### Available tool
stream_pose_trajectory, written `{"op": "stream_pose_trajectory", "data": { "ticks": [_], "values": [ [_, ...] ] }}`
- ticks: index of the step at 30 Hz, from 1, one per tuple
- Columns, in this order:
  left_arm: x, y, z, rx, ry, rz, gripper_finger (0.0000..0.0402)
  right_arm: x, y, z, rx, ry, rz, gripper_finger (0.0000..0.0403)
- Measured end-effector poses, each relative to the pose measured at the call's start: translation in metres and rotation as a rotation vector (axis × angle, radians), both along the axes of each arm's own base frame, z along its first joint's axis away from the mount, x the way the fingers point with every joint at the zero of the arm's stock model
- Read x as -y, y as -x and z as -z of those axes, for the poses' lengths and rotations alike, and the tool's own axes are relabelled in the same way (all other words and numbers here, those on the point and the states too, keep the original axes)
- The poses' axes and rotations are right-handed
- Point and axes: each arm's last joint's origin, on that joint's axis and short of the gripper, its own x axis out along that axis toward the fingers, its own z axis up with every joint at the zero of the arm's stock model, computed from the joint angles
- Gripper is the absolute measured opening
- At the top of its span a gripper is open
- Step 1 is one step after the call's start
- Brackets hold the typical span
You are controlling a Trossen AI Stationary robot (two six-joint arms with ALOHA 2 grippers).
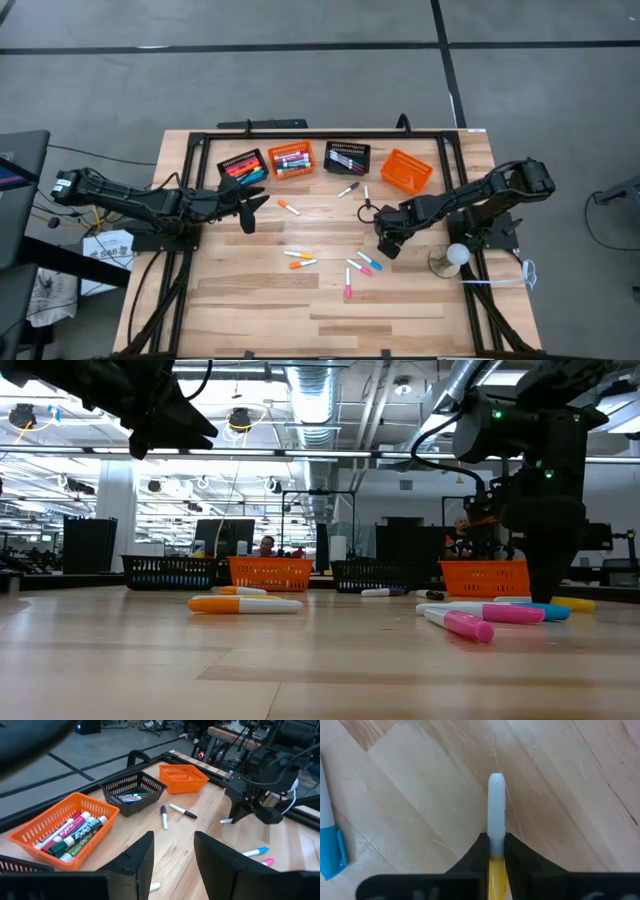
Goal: Pick & Place Markers
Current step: Put the right yellow small highlighter pen into the left orange bin
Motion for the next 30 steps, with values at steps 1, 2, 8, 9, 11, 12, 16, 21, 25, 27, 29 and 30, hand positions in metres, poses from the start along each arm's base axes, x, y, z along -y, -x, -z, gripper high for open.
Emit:
{"op": "stream_pose_trajectory", "data": {
  "ticks": [1,2,8,9,11,12,16,21,25,27,29,30],
  "values": [
    [0.0,0.0,0.0,-0.003,-0.007,0.002,0.0138,0.0,0.0,0.0,0.0,-0.001,0.0,0.0026],
    [0.0,0.0,0.0,-0.008,-0.015,0.005,0.0138,0.0,0.0,0.0,0.0,-0.004,0.0,0.0026],
    [0.0,0.0,0.0,-0.012,-0.024,0.007,0.0138,0.0,0.0,0.0,0.0,-0.025,0.027,0.0044],
    [0.0,0.0,0.0,-0.012,-0.024,0.008,0.0138,0.001,0.0,0.0,0.0,-0.031,0.03,0.0043],
    [0.0,0.0,0.0,-0.012,-0.024,0.008,0.0138,0.002,-0.001,-0.001,-0.002,-0.048,0.033,0.0038],
    [0.0,0.0,0.0,-0.012,-0.024,0.007,0.0138,0.002,-0.001,-0.002,-0.004,-0.067,0.031,0.0035],
    [0.0,0.0,0.0,-0.012,-0.024,0.008,0.0138,0.004,-0.006,-0.007,0.011,-0.147,-0.016,0.003],
    [0.0,0.0,0.0,-0.012,-0.024,0.007,0.0138,0.009,-0.01,-0.015,0.007,-0.185,-0.045,0.0042],
    [0.0,0.0,0.0,-0.012,-0.024,0.007,0.0138,0.014,-0.013,-0.024,-0.013,-0.218,-0.094,0.0039],
    [0.0,0.0,0.0,-0.012,-0.024,0.008,0.0138,0.018,-0.014,-0.029,-0.02,-0.239,-0.124,0.0035],
    [0.0,0.0,0.0,-0.012,-0.024,0.008,0.0138,0.021,-0.016,-0.035,-0.014,-0.266,-0.148,0.0034],
    [0.0,0.0,0.0,-0.012,-0.024,0.008,0.0138,0.024,-0.018,-0.038,-0.007,-0.278,-0.156,0.0035]
  ]
}}
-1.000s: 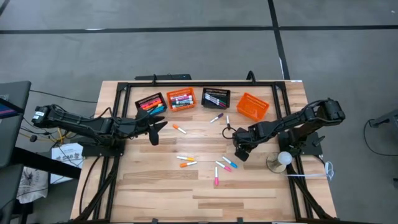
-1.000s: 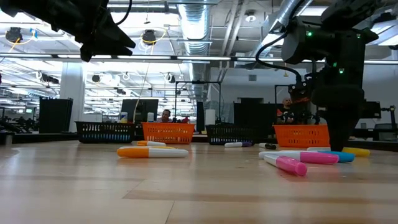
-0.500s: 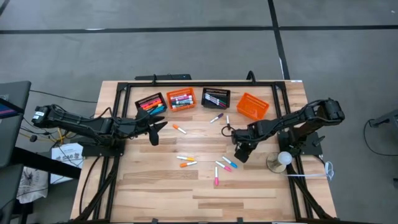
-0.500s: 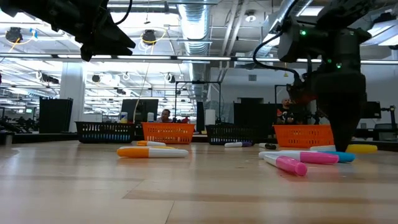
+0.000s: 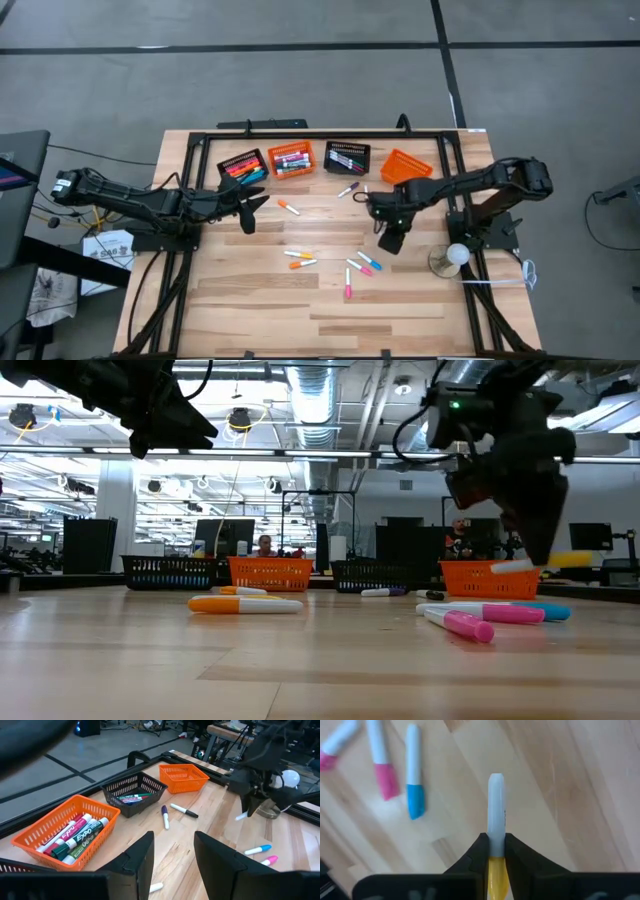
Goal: Pick & Place Markers
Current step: Put the right yellow small highlighter pen into the left orange bin
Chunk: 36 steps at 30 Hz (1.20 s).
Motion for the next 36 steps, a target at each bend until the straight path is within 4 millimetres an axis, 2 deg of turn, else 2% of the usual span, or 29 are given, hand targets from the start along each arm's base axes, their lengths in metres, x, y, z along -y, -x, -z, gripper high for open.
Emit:
{"op": "stream_pose_trajectory", "data": {
  "ticks": [5,10,16,23,29,36],
  "values": [
    [0.0,0.0,0.0,0.0,0.0,0.0,0.0138,0.013,-0.007,-0.018,0.048,-0.023,-0.008,0.0042],
    [0.0,0.0,0.0,-0.001,-0.003,0.001,0.0138,0.023,-0.007,-0.048,0.186,-0.05,-0.003,0.0036],
    [0.0,0.0,0.0,-0.014,-0.029,0.01,0.0138,0.034,0.013,-0.083,0.342,-0.078,0.063,0.004],
    [0.0,0.0,0.0,-0.01,-0.029,0.01,0.0138,0.036,0.04,-0.116,0.505,-0.055,0.122,0.0036],
    [0.0,0.0,-0.001,-0.006,-0.028,0.009,0.0138,0.036,0.056,-0.13,0.578,-0.067,0.157,0.0039],
    [0.0,0.0,-0.001,0.002,-0.026,0.009,0.0138,0.036,0.059,-0.131,0.578,-0.061,0.162,0.0035]
  ]
}}
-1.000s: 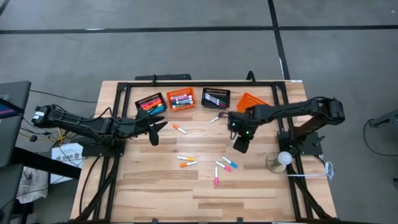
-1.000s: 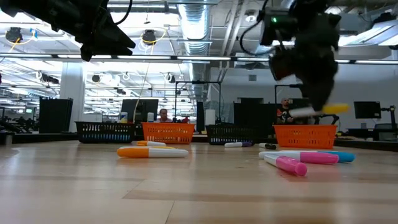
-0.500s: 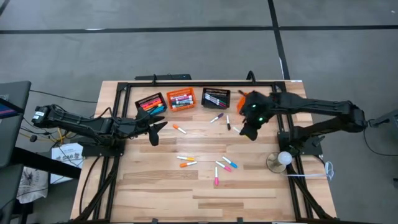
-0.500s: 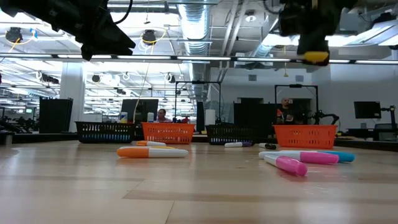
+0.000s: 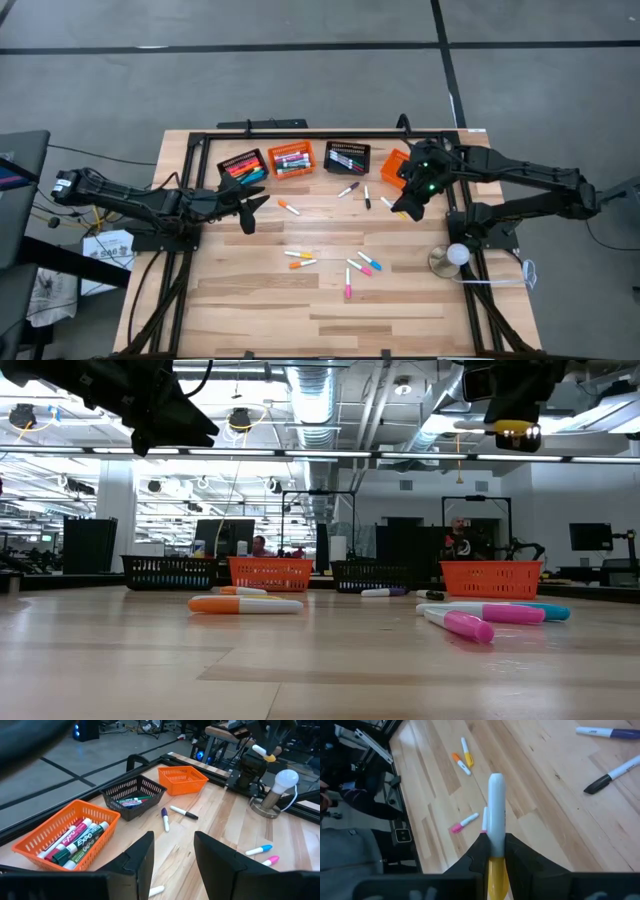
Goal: Pick & Place Markers
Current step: Put the right yellow small highlighter pen into the left orange bin
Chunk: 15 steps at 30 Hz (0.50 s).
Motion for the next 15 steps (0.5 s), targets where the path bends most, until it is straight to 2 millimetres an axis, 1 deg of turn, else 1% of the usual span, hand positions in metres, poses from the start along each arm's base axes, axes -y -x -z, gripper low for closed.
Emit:
{"op": "stream_pose_trajectory", "data": {
  "ticks": [5,9,12,15],
  "values": [
    [0.0,0.0,-0.001,0.008,0.004,-0.001,0.0138,0.002,0.003,0.003,-0.057,0.058,0.048,0.0038],
    [0.0,0.0,-0.001,0.014,0.004,-0.001,0.0138,0.005,0.009,0.008,-0.169,0.168,0.144,0.0038],
    [0.0,0.0,-0.001,0.014,0.003,0.0,0.0138,0.011,0.013,0.013,-0.271,0.269,0.232,0.0034],
    [0.0,-0.001,-0.002,0.019,0.003,0.0,0.0138,0.02,0.013,0.018,-0.338,0.336,0.296,0.0037]
  ]
}}
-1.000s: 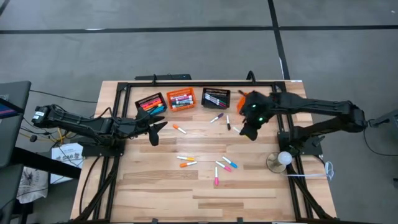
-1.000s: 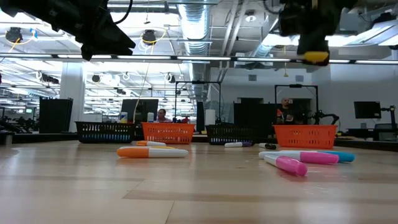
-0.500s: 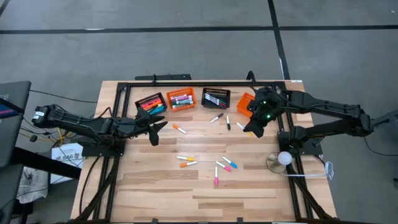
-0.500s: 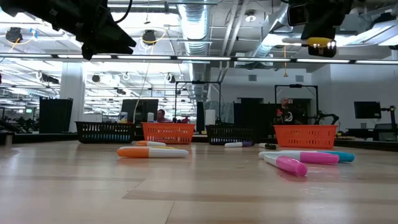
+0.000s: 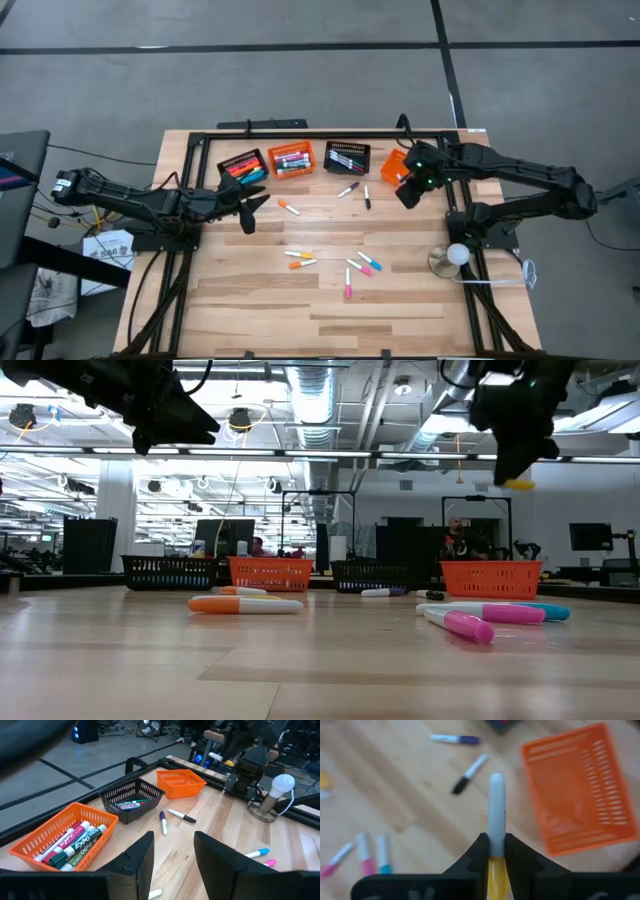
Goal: Pick & Place Markers
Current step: Put the right yellow small highlighter pen into the left orange bin
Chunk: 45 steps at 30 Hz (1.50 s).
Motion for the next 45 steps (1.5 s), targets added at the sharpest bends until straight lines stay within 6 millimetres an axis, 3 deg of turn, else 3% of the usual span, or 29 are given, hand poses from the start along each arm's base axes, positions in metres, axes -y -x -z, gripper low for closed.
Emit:
{"op": "stream_pose_trajectory", "data": {
  "ticks": [12,23,33,45],
  "values": [
    [0.0,0.0,-0.001,-0.001,-0.018,0.006,0.0138,0.05,-0.021,0.035,-0.195,0.046,0.045,0.0038],
    [0.0,0.0,-0.001,-0.002,-0.021,0.007,0.0138,0.087,-0.014,0.052,-0.27,0.024,0.091,0.004],
    [0.0,0.0,-0.001,-0.002,-0.021,0.006,0.0138,0.1,-0.005,0.052,-0.266,0.038,0.11,0.0041],
    [0.0,0.0,-0.001,0.005,-0.019,0.006,0.0138,0.098,-0.003,0.052,-0.288,0.024,0.08,0.0043]
  ]
}}
